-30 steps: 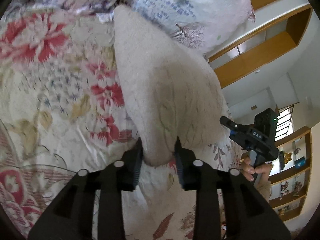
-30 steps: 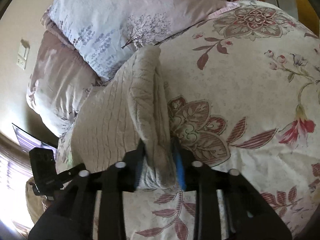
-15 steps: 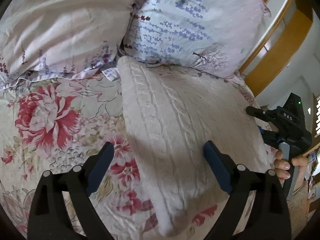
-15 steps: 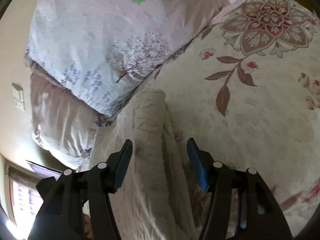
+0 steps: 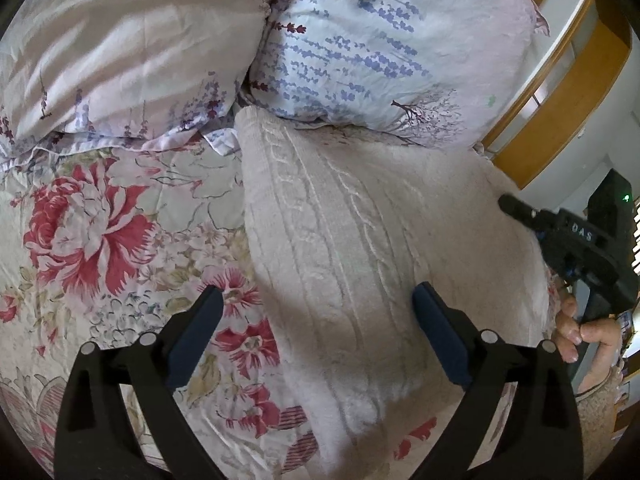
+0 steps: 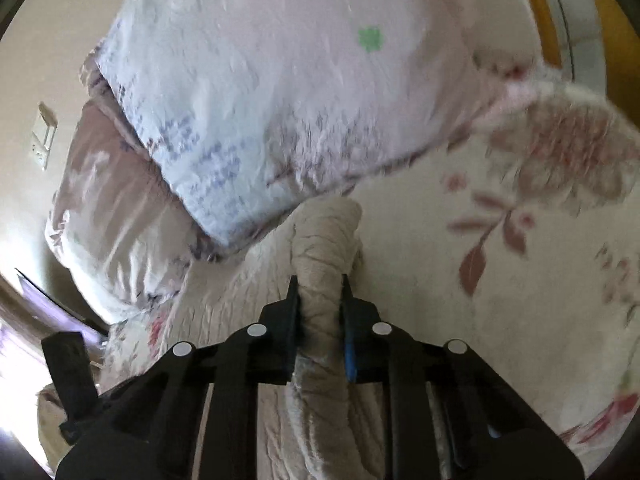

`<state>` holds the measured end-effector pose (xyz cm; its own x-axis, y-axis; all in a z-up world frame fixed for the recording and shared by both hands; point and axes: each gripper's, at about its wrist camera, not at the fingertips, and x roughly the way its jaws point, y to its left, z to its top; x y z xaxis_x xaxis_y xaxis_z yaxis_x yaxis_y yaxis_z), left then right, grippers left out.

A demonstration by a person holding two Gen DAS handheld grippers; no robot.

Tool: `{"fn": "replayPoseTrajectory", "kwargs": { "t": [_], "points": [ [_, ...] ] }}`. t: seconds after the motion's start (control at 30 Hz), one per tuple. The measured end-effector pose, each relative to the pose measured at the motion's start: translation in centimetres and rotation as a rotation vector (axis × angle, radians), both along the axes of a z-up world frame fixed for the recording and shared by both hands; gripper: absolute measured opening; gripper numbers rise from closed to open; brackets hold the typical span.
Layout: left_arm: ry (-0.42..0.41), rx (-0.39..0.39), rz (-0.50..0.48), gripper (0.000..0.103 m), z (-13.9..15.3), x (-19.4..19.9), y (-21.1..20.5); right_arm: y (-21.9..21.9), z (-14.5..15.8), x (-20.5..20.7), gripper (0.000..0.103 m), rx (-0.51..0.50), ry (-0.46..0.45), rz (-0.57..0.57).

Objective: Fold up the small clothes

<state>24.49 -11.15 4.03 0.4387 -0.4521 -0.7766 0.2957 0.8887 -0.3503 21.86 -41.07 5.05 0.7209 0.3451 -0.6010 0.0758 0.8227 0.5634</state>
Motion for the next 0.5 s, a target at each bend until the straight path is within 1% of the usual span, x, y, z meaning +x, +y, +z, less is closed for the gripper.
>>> {"fn": "replayPoseTrajectory", "kwargs": {
  "t": [0.03,0.1,0.13,0.17,0.23,0.27,0.33,0.4,0.5],
  "points": [
    [0.005,-0.008,-0.003,0.096,0.0,0.0,0.0,-0.1,-0.2,0.3,0.018,-0.028,0.016,-0.015],
    [0.012,-0.02,-0.01,0.096,-0.1,0.0,-0.1,-0.1,-1.8,1.3,0.018,-0.073,0.106,-0.031],
    [0.016,-0.024,-0.01,0.096,-0.2,0.0,-0.1,-0.2,-3.3,1.8,0.02,-0.068,0.169,-0.027],
    [0.02,-0.029,-0.009,0.096,-0.3,0.0,0.0,-0.3,-4.1,1.9,0.023,-0.046,0.184,-0.024],
    [0.038,-0.054,-0.007,0.096,-0.4,0.1,0.3,-1.0,-3.9,1.4,0.03,-0.016,0.174,-0.04],
    [0.049,-0.069,-0.005,0.096,-0.5,0.1,0.5,-1.2,-3.6,1.1,0.035,-0.01,0.17,-0.042],
    [0.081,-0.11,0.004,0.096,-0.7,0.2,1.1,-1.7,-2.5,-0.1,0.036,-0.025,0.144,-0.066],
    [0.107,-0.146,0.013,0.096,-1.0,0.3,1.6,-1.9,-1.1,-1.7,0.036,-0.034,0.082,-0.064],
    [0.12,-0.163,0.018,0.096,-1.3,0.3,1.7,-0.8,0.4,-3.5,0.036,-0.034,-0.001,-0.003]
  ]
}}
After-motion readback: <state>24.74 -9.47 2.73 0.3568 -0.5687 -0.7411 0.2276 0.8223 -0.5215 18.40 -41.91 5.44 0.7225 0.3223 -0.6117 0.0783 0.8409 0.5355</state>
